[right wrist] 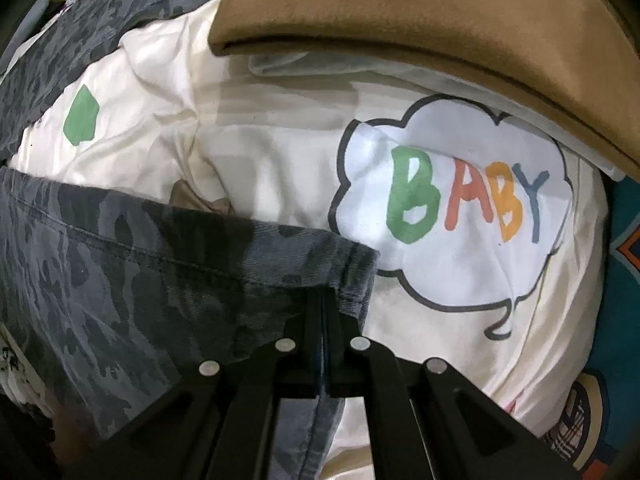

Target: Fold clothes

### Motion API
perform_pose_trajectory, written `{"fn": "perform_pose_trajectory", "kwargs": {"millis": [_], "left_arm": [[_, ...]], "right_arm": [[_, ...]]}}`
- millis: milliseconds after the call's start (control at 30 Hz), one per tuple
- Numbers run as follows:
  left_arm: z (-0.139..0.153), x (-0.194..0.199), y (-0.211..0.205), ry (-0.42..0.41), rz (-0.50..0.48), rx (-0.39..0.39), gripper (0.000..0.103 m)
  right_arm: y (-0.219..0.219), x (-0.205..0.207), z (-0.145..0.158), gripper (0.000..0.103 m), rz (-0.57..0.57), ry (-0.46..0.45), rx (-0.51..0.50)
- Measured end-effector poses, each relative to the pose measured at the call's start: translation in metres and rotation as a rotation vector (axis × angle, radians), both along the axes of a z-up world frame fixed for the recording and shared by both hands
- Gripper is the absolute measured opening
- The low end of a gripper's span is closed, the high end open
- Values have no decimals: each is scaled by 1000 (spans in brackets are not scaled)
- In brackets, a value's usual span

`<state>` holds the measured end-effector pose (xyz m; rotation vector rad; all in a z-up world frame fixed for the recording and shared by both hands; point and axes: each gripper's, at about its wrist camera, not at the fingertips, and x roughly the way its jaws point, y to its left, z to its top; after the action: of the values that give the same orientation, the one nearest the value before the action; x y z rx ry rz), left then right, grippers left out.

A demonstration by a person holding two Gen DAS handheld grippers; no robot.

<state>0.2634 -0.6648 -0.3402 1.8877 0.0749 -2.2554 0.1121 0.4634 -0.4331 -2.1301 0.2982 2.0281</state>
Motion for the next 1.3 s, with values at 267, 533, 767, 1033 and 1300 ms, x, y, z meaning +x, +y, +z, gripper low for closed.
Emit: {"fn": "perform_pose_trajectory", "kwargs": {"millis": [267,533,767,1033,1300], "left_arm": [[42,-9,20,88,-50,63,21],[34,-41,32,109,-82,56,21],[15,-81,47,97,-118,20,21],[-12,-111,19,26,-77,-86,21],[-31,-126,-9,-34,-12,-167,15]], "right_arm": [[5,8,31,0,25,86,-63],[-3,15,26,0,16,60,-137],[-12,14,6,0,44,3,-102],[3,22,-8,0,38,-36,-93],[4,21,-8,0,65,-88,-66]]}}
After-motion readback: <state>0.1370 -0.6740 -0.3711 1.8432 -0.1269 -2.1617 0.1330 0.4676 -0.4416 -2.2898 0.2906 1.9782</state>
